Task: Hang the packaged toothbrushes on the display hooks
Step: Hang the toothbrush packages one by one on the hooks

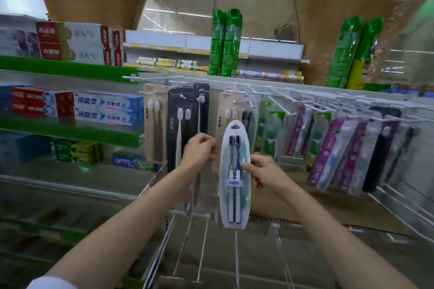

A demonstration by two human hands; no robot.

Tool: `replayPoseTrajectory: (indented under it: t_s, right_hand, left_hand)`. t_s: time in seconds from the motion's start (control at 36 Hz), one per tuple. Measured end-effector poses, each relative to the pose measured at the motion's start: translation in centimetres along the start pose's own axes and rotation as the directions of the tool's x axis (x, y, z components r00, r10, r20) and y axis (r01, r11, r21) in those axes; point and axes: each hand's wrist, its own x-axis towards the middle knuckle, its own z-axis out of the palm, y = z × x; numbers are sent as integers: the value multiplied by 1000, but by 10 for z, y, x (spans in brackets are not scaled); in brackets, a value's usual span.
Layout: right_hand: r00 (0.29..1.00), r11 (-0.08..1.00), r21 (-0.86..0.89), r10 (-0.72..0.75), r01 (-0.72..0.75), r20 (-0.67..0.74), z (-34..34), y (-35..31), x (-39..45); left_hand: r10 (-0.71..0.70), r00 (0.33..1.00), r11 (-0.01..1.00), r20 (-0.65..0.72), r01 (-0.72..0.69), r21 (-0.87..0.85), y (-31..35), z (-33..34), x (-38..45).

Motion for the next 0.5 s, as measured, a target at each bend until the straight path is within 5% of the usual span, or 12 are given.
replayPoseTrajectory:
  t_s: [0.5]
  right_hand:
    - [983,989,89,-101,115,-156,-43,0,4]
  left_hand:
    - [-66,998,985,10,63,160,12,26,33]
